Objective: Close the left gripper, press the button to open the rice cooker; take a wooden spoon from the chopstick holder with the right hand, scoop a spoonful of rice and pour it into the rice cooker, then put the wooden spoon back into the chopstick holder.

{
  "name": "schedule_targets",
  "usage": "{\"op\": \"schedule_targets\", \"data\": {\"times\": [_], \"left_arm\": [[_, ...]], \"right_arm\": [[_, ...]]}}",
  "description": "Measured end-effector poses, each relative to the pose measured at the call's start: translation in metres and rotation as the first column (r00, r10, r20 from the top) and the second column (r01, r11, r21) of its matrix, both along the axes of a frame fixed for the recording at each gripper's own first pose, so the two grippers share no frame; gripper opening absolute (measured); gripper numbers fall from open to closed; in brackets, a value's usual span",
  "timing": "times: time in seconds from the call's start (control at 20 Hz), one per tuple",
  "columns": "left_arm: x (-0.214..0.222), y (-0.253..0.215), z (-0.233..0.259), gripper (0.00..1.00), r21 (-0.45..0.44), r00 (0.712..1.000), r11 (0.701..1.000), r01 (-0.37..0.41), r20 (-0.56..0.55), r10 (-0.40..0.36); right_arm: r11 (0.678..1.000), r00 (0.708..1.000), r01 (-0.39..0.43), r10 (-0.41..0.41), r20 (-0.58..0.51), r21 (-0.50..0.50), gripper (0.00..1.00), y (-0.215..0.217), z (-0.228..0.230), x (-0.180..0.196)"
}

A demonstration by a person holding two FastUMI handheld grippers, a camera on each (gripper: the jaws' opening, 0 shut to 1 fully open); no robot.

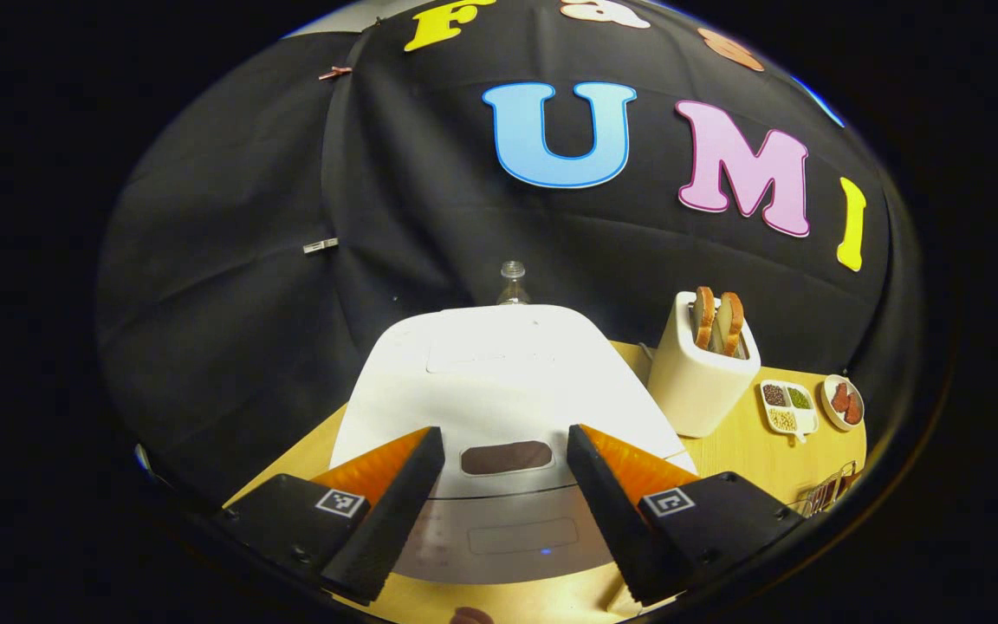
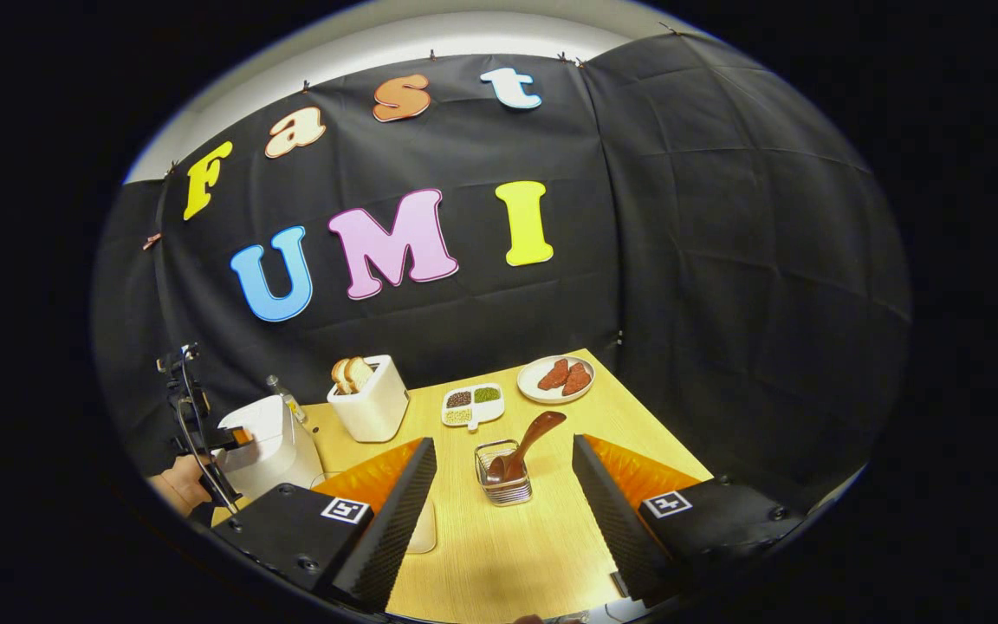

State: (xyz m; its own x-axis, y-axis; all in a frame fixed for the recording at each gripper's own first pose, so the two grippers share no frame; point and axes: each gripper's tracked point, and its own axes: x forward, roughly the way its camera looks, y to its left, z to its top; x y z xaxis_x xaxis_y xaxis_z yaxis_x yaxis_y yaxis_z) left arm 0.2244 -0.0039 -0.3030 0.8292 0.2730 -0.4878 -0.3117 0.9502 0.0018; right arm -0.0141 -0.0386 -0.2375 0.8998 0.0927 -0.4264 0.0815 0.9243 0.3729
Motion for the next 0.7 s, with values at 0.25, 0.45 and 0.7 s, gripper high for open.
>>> {"op": "schedule_targets", "data": {"times": [0.25,0.45,0.7], "left_arm": [[-0.001,-0.001,-0.002,1.0,0.007,1.0,1.0,0.004,0.024,-0.004],[0.0,-0.002,0.0,1.0,0.015,1.0,1.0,0.018,0.025,-0.018],[-0.008,0.0,0.028,0.98,-0.083,0.987,0.995,0.054,0.157,-0.04]], "right_arm": [[1.0,1.0,-0.003,0.003,-0.003,0.005,0.99,0.002,-0.001,0.001],[1.0,1.0,0.002,-0.002,0.0,0.011,0.98,0.002,-0.001,0.001],[1.0,1.0,-0.005,0.005,0.01,-0.004,0.98,0.003,0.002,0.004]]}}
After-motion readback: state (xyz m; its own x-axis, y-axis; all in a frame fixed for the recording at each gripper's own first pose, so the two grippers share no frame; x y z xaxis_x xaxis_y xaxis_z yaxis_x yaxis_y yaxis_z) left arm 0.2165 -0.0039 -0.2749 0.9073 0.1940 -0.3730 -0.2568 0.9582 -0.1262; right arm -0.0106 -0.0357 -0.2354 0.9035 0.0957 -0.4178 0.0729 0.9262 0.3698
